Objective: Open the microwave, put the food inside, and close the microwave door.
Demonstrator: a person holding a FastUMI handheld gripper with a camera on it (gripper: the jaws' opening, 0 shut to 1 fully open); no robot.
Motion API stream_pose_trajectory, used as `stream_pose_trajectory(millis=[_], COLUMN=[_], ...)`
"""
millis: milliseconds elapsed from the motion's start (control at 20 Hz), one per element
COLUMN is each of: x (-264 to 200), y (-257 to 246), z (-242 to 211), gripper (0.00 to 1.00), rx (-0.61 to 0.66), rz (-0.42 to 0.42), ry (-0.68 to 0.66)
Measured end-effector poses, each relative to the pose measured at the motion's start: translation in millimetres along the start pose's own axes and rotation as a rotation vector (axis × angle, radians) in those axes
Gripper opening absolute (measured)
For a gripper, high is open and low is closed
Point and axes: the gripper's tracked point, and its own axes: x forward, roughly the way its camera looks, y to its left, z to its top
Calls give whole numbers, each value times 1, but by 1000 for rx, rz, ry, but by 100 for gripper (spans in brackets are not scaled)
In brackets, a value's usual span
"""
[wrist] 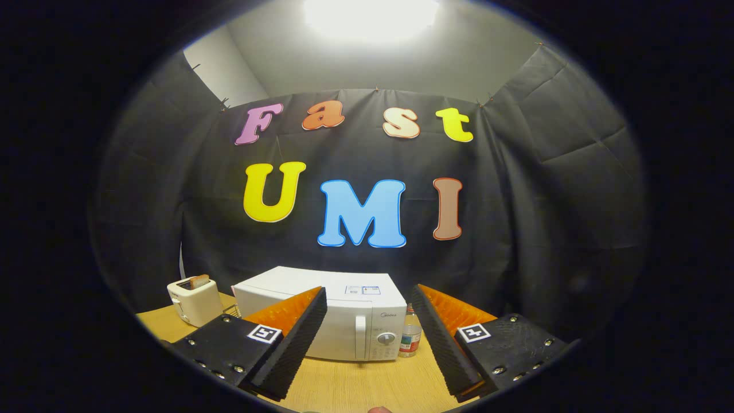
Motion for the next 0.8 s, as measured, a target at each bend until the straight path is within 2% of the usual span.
stream_pose_trajectory(millis=[350, 800], x=[31, 99], y=[2, -1], z=[-15, -80], gripper=[96, 96], rx=[16, 52], rz=[25, 81], ry=[-7, 80])
